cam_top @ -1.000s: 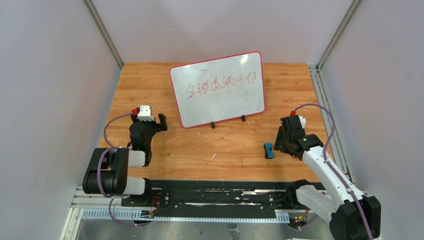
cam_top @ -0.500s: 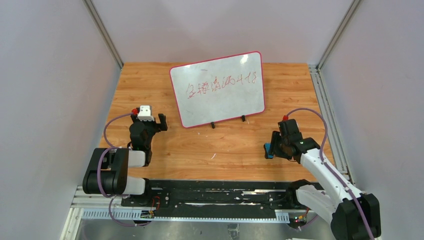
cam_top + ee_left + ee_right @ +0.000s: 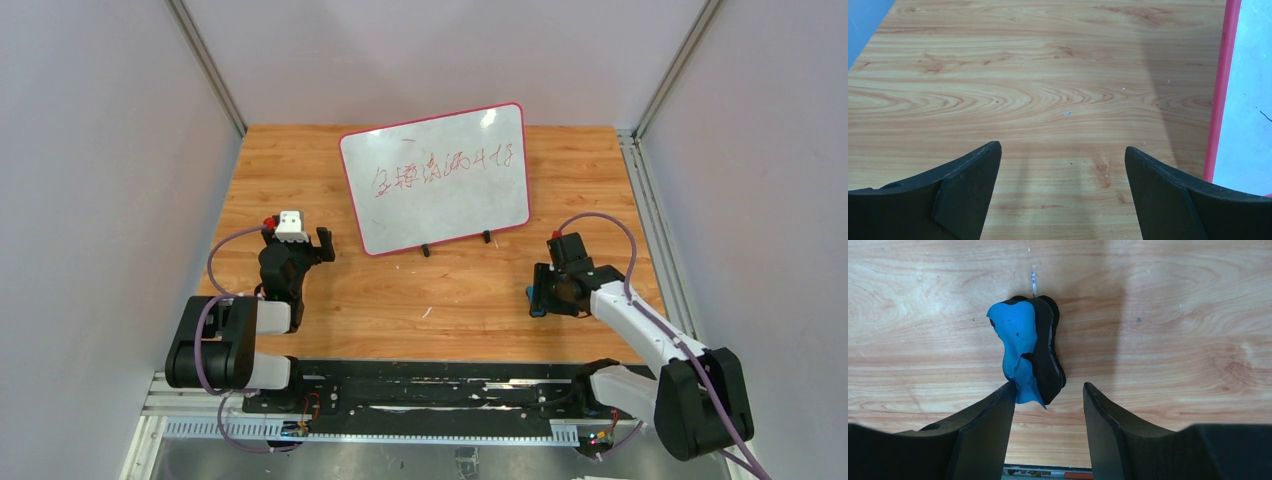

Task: Erase the whiteboard

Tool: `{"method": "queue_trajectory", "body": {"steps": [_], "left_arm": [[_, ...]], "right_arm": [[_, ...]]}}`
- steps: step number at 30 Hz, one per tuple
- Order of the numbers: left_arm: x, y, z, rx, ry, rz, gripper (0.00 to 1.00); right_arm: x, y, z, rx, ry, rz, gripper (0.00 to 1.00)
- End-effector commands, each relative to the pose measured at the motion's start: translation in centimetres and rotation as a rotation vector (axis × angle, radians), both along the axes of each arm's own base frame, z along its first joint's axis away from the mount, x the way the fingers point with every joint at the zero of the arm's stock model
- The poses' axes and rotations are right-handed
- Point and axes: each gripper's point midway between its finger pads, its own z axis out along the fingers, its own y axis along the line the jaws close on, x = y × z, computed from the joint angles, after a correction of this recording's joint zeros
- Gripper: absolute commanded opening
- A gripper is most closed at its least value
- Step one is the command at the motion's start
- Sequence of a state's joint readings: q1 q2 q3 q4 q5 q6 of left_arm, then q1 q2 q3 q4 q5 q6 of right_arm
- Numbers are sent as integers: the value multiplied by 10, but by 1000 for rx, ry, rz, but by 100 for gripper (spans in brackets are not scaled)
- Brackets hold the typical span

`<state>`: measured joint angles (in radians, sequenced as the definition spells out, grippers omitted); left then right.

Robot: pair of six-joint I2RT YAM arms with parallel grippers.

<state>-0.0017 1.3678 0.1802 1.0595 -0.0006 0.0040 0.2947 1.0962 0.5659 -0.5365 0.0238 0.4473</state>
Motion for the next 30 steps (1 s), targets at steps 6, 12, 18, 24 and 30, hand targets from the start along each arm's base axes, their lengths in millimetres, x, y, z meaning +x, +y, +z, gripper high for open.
{"method": "queue_trajectory", "body": {"steps": [6, 12, 18, 24, 30], "left_arm": [[4, -1, 10, 14, -36, -8, 98], [4, -1, 10, 15, -36, -8, 98], [4, -1, 11, 15, -36, -7, 98], [4, -1, 10, 14, -35, -7, 98], [4, -1, 10, 14, -35, -7, 98]], "right_arm": [[16, 10, 19, 20, -63, 55, 53], [18, 6, 24, -5, -82, 52, 53], [22, 10, 14, 6, -60, 63, 53], [26, 12, 11, -1, -48, 74, 52], [27, 12, 5, -4, -31, 72, 46]]}}
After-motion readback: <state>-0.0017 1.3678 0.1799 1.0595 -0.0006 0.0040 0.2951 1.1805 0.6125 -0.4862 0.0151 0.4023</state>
